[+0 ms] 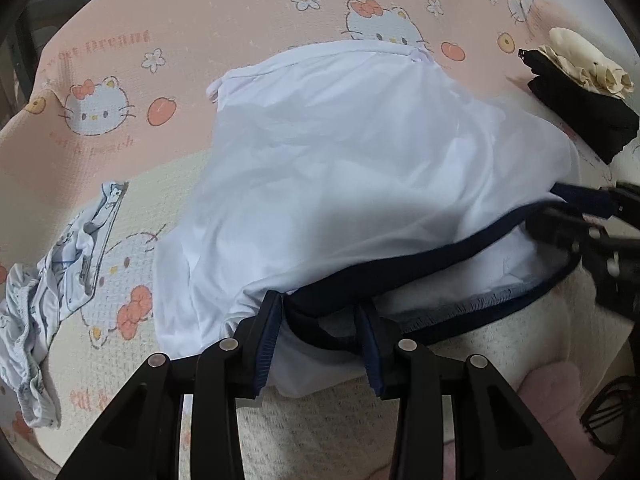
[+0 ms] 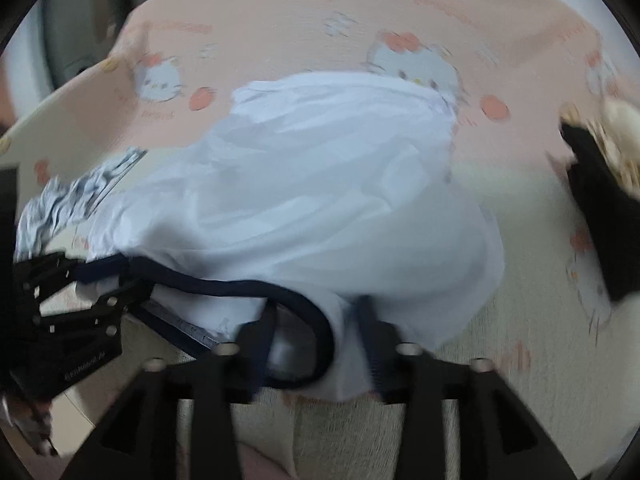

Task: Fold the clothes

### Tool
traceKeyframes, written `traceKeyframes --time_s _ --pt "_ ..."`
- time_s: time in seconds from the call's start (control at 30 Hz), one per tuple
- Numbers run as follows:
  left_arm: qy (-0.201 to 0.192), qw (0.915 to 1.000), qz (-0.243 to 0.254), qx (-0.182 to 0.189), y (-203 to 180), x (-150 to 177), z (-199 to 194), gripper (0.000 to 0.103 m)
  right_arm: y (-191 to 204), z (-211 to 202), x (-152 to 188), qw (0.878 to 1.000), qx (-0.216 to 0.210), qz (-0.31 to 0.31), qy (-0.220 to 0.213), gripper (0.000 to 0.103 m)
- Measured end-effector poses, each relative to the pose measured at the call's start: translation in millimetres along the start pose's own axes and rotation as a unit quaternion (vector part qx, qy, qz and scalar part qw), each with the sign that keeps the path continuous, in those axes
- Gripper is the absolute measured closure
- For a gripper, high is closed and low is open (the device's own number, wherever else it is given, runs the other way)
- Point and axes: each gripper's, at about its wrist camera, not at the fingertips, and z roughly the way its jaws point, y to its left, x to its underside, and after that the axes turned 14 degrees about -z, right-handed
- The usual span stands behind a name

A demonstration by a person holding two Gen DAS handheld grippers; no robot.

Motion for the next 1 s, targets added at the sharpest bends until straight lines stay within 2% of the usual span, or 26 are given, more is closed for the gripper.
traceKeyframes --time_s 0.13,0.2,0.33,0.47,0.6,0.73,0.77,0.8,0.9,0.93,0.97,1.0 --pt "-0.007 0.9999 0.009 0.010 3.6 -0.9 0.1 0.069 14.9 4.6 -6.1 0.996 0.042 -0.077 0.003 0.054" --pt "-0.012 0.9998 0.006 0.013 7.6 -1.3 -3.4 0.091 19.7 10.2 -8.0 0.993 0.050 -0.106 0.011 0.054" --pt "-0.024 0.9987 -0.028 0.034 19.4 -4.9 -18.7 0.097 25.0 12.6 -9.6 0.988 0.062 -0.138 0.016 0.054" --pt "-0.027 0.9957 -0.067 0.058 29.4 -12.5 -38.6 0.097 23.0 10.9 -7.5 0.991 0.065 -0.118 0.017 0.054" --pt "-0.022 0.9962 -0.066 0.051 32.8 -13.7 -43.4 0.097 16.7 7.8 -0.8 0.993 0.072 -0.091 0.023 0.054" --pt "-0.027 0.9947 -0.074 0.066 35.4 -8.3 -46.4 0.097 6.7 8.9 7.2 0.996 0.058 -0.059 0.026 0.055" --pt "-0.028 0.9938 -0.079 0.073 35.8 -7.1 -48.6 0.097 4.2 9.5 7.9 0.997 0.051 -0.051 0.027 0.062" --pt "-0.028 0.9925 -0.085 0.082 36.0 -6.2 -52.2 0.097 2.0 9.7 8.4 0.998 0.044 -0.044 0.026 0.079" --pt "-0.031 0.9930 -0.085 0.076 31.7 -6.2 -58.1 0.094 -3.5 6.7 7.1 0.999 0.035 -0.025 0.021 0.096" --pt "-0.032 0.9935 -0.081 0.073 29.1 -5.9 -59.6 0.091 -5.5 4.5 6.1 0.999 0.032 -0.018 0.017 0.097" --pt "-0.030 0.9942 -0.074 0.072 25.5 -5.1 -60.6 0.081 -7.5 1.9 4.9 0.999 0.029 -0.011 0.012 0.097" --pt "-0.029 0.9946 -0.067 0.073 22.5 -4.5 -60.9 0.066 -10.3 -0.6 3.1 1.000 0.023 -0.001 0.007 0.097"
